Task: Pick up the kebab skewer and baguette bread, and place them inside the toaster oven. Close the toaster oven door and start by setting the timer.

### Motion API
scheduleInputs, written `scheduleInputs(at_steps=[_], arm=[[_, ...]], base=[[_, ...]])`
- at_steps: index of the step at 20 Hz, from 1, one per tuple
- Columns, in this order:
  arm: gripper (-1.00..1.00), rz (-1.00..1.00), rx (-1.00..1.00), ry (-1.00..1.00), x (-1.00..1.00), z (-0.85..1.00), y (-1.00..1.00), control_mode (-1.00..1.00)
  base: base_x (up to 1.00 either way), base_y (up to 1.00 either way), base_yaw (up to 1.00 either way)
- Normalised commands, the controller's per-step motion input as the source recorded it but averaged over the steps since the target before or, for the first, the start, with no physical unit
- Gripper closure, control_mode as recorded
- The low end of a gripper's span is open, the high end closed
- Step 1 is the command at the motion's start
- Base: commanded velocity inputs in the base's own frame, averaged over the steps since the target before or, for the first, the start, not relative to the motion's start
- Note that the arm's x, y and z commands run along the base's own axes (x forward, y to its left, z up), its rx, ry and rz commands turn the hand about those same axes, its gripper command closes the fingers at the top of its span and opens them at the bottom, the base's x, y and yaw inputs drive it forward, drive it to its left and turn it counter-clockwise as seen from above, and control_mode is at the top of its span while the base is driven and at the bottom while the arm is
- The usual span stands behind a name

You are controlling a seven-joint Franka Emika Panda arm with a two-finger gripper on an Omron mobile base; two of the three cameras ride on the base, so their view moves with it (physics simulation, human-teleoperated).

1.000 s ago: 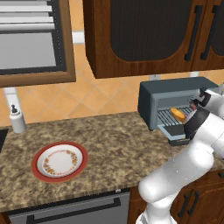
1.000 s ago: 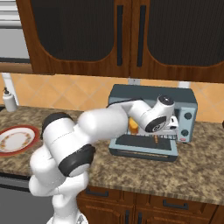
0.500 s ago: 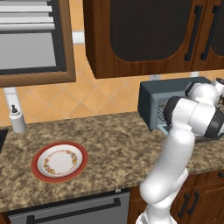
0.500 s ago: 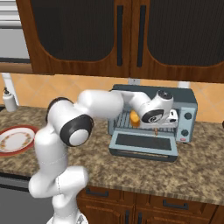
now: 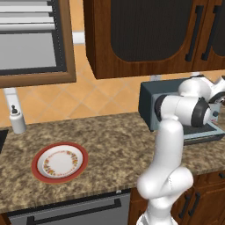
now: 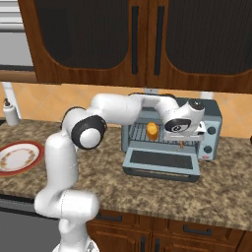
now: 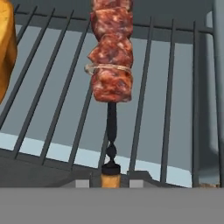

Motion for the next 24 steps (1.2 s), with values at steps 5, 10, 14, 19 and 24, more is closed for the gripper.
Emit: scheduleInputs(at_steps=[5, 10, 14, 19, 24], arm=[[-1.00, 0.00, 0.00, -0.02, 0.00, -0.01, 0.00, -1.00], [-1.00, 0.00, 0.00, -0.10, 0.03, -0.04, 0.01, -1.00], [-1.00, 0.00, 0.00, -0.07, -0.40, -0.02, 0.10, -1.00], [-1.00, 0.00, 0.00, -0.07, -0.69, -0.01, 0.24, -1.00], [-1.00, 0.00, 0.00, -0.18, -0.74, 0.30, 0.01, -1.00]], base=[[0.00, 0.00, 0.00], [0.00, 0.00, 0.00], [0.00, 0.00, 0.00], [0.00, 0.00, 0.00], [0.00, 0.00, 0.00]])
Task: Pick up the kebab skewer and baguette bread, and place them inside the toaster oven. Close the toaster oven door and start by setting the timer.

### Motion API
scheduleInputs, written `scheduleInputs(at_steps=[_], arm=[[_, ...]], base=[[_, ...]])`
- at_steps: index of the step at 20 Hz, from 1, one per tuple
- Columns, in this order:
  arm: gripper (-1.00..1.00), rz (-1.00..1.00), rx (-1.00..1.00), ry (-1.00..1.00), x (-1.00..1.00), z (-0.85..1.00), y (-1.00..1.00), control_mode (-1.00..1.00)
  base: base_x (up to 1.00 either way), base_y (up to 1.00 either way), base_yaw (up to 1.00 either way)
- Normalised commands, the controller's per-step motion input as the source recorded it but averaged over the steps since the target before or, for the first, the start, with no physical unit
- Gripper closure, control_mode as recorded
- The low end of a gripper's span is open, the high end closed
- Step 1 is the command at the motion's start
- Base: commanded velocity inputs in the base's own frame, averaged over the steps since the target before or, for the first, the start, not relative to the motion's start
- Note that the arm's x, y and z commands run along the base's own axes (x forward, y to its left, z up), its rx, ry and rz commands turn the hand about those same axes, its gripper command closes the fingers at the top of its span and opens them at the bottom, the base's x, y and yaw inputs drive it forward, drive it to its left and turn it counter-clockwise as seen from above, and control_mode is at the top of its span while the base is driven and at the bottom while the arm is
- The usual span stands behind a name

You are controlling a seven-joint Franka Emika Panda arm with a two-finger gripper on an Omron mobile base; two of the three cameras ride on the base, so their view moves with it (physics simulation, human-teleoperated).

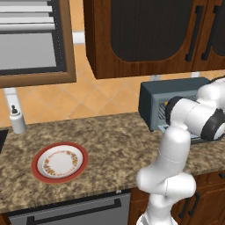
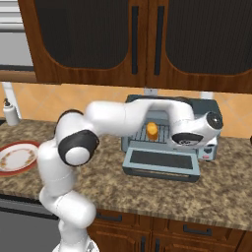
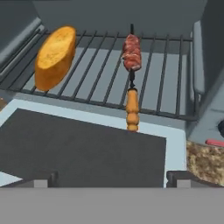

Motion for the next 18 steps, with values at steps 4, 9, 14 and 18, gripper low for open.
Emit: scheduleInputs(at_steps=[4, 9, 14, 18], arm=[[-1.00, 0.00, 0.01, -0.08, -0.83, 0.23, -0.05, -1.00], [-1.00, 0.00, 0.05, -0.04, -0.77, 0.22, -0.11, -1.00], [-1.00, 0.08, 0.14, 0.00, -0.47, 0.04, -0.16, -1.00], [-1.00, 0.15, 0.14, 0.00, -0.26, -0.12, -0.06, -1.00]], base=[[0.00, 0.00, 0.00], [0.00, 0.00, 0.00], [0.00, 0.00, 0.00], [0.00, 0.00, 0.00]])
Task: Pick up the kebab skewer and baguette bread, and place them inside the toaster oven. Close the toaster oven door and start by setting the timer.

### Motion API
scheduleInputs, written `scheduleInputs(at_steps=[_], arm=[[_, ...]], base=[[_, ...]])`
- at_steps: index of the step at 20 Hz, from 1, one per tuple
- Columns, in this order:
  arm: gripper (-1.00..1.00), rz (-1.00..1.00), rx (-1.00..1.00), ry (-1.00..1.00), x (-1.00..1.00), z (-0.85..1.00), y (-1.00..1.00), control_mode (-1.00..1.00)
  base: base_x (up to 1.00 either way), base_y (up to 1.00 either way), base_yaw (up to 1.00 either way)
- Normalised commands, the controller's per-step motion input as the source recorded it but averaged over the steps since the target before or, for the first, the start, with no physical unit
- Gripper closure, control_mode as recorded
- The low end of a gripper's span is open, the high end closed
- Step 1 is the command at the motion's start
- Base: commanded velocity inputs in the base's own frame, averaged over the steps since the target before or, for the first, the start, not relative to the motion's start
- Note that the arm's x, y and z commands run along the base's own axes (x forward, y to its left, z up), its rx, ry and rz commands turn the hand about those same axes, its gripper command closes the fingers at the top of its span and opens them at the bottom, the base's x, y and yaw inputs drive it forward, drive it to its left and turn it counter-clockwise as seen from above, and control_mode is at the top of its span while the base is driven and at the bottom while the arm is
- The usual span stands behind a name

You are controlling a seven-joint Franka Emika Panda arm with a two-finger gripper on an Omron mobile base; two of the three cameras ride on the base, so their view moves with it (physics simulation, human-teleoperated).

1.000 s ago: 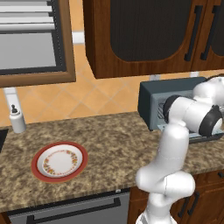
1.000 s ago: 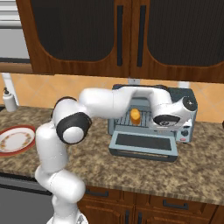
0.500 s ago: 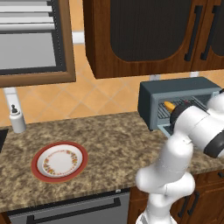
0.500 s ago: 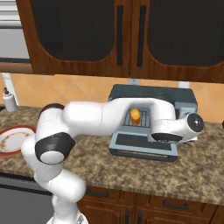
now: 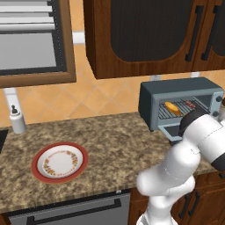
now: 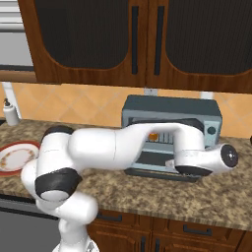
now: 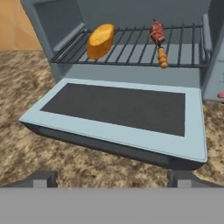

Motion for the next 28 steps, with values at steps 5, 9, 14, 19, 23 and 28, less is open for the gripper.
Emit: scheduleInputs(at_steps=[5, 9, 14, 19, 23, 28], arm=[[-1.00, 0.17, 0.12, 0.01, -0.20, -0.32, -0.02, -1.00], [-1.00, 0.07, 0.08, -0.01, -0.18, -0.39, -0.12, -1.00], [-1.00, 0.00, 0.01, -0.12, -0.09, -0.47, -0.01, -1.00], [-1.00, 0.00, 0.05, -0.15, 0.16, -0.18, -0.13, -1.00], [-1.00, 0.00, 0.01, -0.17, 0.23, -0.33, -0.06, -1.00], [-1.00, 0.00, 0.00, -0.16, 0.14, -0.32, 0.02, -1.00]], base=[[0.00, 0.00, 0.00], [0.00, 0.00, 0.00], [0.00, 0.00, 0.00], [0.00, 0.00, 0.00], [0.00, 0.00, 0.00], [0.00, 0.00, 0.00]])
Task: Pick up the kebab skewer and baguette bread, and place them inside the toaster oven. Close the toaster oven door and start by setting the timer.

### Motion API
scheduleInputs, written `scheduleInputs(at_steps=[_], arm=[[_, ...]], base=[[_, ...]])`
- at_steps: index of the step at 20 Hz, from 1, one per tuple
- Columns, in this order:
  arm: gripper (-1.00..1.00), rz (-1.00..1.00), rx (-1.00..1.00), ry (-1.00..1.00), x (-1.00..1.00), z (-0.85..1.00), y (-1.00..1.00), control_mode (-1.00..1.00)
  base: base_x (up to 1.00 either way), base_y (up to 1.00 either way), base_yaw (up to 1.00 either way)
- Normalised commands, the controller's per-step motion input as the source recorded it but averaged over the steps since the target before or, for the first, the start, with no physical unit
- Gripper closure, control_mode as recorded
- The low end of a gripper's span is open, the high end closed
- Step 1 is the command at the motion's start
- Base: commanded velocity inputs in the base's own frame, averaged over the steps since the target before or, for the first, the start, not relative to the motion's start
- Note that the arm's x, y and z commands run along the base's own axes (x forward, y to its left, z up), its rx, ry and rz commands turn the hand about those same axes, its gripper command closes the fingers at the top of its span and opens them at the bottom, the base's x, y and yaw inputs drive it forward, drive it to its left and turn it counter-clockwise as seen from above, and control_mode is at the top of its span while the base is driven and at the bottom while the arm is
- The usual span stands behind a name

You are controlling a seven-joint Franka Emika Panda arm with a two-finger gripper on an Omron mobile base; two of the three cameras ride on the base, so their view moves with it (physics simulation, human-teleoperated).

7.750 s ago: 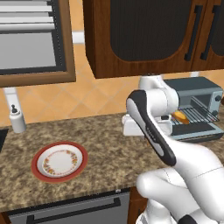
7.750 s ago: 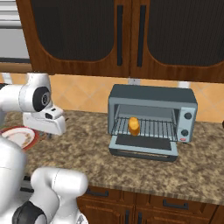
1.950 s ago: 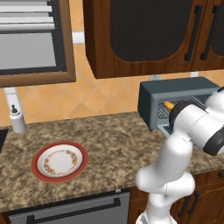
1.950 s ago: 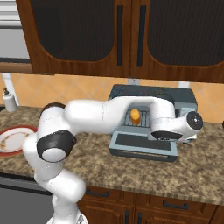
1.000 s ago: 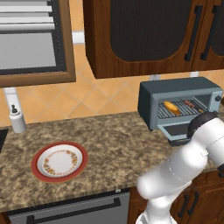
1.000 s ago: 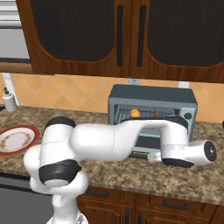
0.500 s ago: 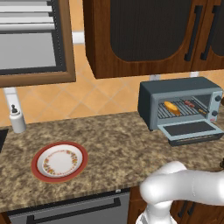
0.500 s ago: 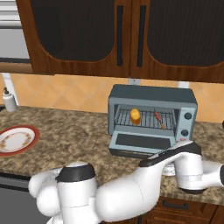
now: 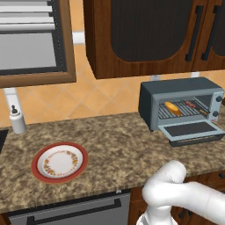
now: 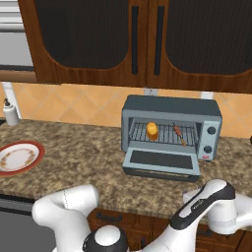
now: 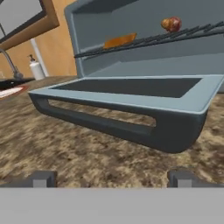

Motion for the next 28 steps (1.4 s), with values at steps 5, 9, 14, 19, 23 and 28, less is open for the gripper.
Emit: scheduleInputs(at_steps=[5, 9, 14, 19, 23, 28], arm=[[-1.00, 0.00, 0.00, -0.12, 0.29, 0.00, 0.00, -1.00], [-1.00, 0.00, 0.00, -0.08, 0.19, 0.00, 0.01, -1.00], [-1.00, 0.00, 0.00, -0.04, 0.09, 0.00, 0.00, -1.00], [-1.00, 0.00, 0.00, -0.01, 0.15, 0.00, 0.01, -1.00], [-1.00, 0.00, 0.00, 0.00, 0.14, 0.00, 0.04, -1.00], [-1.00, 0.00, 0.00, -0.04, 0.05, 0.12, 0.05, -1.00]], base=[[0.00, 0.00, 0.00], [0.00, 0.00, 0.00], [0.00, 0.00, 0.00], [0.00, 0.00, 0.00], [0.00, 0.00, 0.00], [0.00, 0.00, 0.00]])
